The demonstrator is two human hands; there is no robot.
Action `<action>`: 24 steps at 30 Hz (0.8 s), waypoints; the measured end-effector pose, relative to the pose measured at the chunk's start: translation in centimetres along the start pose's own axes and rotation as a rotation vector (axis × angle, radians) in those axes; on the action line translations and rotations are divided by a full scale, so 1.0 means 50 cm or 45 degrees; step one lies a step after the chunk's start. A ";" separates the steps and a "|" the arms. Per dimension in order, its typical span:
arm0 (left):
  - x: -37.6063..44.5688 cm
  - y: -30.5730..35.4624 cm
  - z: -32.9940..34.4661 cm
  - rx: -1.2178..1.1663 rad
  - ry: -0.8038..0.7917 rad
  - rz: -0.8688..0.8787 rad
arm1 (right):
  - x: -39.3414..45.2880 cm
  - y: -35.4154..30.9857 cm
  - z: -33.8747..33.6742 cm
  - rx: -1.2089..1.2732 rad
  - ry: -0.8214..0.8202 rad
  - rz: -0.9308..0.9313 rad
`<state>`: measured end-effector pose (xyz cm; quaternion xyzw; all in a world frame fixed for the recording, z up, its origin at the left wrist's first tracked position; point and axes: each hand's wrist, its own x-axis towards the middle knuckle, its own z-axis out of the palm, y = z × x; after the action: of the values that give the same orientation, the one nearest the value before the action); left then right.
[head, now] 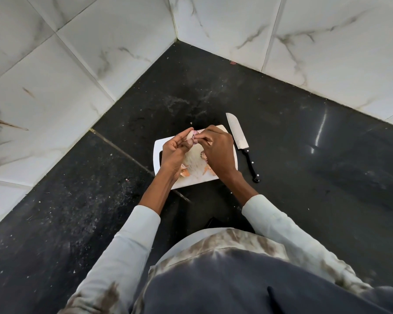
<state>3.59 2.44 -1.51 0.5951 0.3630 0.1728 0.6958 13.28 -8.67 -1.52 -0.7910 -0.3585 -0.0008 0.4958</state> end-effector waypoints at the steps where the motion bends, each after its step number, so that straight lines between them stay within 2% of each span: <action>1: 0.001 0.001 0.003 -0.005 -0.006 0.002 | -0.002 0.002 0.002 0.014 0.016 0.026; 4: 0.008 0.010 0.015 -0.036 0.007 -0.007 | -0.002 0.011 0.005 0.173 0.071 0.212; 7: 0.020 0.007 0.017 -0.058 0.005 -0.039 | 0.001 0.028 0.000 0.327 0.015 0.417; 9: 0.020 0.002 0.010 -0.044 -0.002 -0.067 | 0.008 0.047 -0.001 0.230 -0.079 0.508; 12: 0.019 -0.010 -0.003 -0.067 -0.013 -0.122 | 0.013 0.061 -0.008 -0.019 -0.210 0.492; 15: 0.017 -0.015 -0.006 -0.093 -0.019 -0.134 | 0.017 0.064 -0.013 -0.020 -0.370 0.455; 19: 0.016 -0.023 -0.009 -0.083 -0.011 -0.126 | 0.019 0.055 -0.007 0.142 -0.331 0.434; 24: 0.024 -0.032 -0.006 -0.135 0.021 -0.207 | 0.016 0.044 -0.015 0.211 -0.307 0.196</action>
<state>3.88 3.09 -3.40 0.5245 0.4062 0.1395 0.7351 15.40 -9.38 -2.57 -0.7667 -0.3526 0.1618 0.5115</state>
